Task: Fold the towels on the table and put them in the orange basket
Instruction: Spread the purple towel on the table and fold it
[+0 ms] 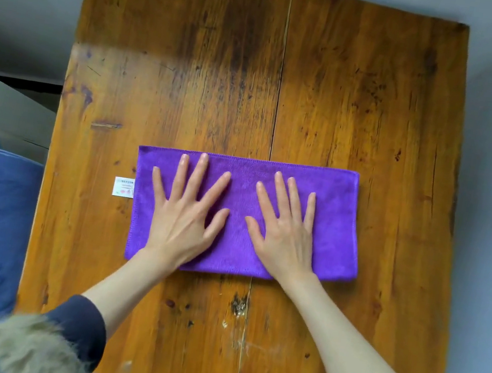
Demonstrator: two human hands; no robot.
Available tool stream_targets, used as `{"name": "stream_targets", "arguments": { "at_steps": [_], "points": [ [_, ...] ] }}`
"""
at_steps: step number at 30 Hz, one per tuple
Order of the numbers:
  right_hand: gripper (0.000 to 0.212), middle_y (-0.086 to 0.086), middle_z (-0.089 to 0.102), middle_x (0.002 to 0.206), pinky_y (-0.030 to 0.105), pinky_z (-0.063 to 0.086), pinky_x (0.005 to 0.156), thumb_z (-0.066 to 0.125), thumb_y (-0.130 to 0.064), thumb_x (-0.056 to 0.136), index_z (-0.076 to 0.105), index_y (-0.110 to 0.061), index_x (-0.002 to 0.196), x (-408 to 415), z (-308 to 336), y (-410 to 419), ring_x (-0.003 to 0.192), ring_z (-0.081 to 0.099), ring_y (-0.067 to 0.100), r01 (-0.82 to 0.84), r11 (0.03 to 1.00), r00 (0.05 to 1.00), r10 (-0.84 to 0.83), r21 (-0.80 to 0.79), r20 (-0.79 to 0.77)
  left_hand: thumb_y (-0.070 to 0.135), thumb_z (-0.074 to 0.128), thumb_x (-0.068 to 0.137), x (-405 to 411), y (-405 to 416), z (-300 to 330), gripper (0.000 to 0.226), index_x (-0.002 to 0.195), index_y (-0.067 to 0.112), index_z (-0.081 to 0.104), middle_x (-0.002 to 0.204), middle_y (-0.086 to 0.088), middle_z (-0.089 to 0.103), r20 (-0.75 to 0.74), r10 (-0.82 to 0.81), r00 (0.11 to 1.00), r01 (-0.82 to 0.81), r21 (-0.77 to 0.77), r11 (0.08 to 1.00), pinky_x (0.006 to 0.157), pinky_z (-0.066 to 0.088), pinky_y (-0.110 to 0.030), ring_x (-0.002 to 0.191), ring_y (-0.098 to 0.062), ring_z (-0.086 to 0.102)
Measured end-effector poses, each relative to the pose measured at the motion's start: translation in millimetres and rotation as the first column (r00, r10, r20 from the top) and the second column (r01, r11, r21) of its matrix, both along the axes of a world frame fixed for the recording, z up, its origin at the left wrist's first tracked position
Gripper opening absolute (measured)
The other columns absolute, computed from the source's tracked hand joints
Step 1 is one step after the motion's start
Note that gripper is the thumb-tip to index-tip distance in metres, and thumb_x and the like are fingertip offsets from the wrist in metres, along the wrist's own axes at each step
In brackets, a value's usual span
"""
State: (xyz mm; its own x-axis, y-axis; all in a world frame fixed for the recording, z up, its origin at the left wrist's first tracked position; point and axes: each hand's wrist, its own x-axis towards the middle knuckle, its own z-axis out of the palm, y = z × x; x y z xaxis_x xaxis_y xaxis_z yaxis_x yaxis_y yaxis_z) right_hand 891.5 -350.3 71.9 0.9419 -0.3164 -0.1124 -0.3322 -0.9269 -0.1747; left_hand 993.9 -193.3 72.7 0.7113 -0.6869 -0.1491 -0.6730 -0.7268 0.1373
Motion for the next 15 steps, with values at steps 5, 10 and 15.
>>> {"name": "stream_targets", "arguments": {
  "at_steps": [5, 10, 15],
  "points": [
    [0.061, 0.010, 0.019, 0.156, 0.042, 0.006, 0.118, 0.030, -0.051, 0.094, 0.027, -0.021, 0.147, -13.5, -9.2, -44.4, 0.145, 0.013, 0.025, 0.164, 0.986, 0.986, -0.164, -0.015, 0.015, 0.056, 0.032, 0.088, 16.7, 24.4, -13.9, 0.064, 0.145, 0.029, 0.030, 0.156, -0.008, 0.020, 0.050, 0.009, 0.999, -0.009, -0.001, 1.000, 0.113, 0.005, -0.059, 0.144, -0.033, 0.013],
    [0.061, 0.009, 0.015, 0.157, 0.038, 0.008, 0.119, 0.024, -0.052, 0.095, 0.024, -0.022, 0.148, -18.3, -13.3, -54.2, 0.145, 0.010, 0.024, 0.243, 0.970, 0.970, -0.243, -0.018, 0.022, 0.053, 0.031, 0.089, 17.1, 23.8, -13.5, 0.063, 0.146, 0.027, 0.029, 0.156, -0.008, 0.022, 0.064, 0.022, 0.998, -0.020, -0.020, 1.000, 0.114, 0.006, -0.057, 0.144, -0.032, 0.015],
    [0.062, 0.009, 0.009, 0.158, 0.042, 0.003, 0.119, 0.028, -0.049, 0.094, 0.020, -0.021, 0.149, -17.2, -3.7, -48.6, 0.146, 0.003, 0.023, 0.239, 0.971, 0.971, -0.239, 0.008, 0.001, 0.035, 0.036, 0.092, 15.3, 32.0, -0.3, 0.052, 0.140, 0.017, 0.042, 0.151, -0.012, 0.032, -0.033, 0.019, 0.999, -0.025, -0.198, 0.980, 0.115, 0.010, -0.054, 0.141, -0.031, 0.023]
  ]
}}
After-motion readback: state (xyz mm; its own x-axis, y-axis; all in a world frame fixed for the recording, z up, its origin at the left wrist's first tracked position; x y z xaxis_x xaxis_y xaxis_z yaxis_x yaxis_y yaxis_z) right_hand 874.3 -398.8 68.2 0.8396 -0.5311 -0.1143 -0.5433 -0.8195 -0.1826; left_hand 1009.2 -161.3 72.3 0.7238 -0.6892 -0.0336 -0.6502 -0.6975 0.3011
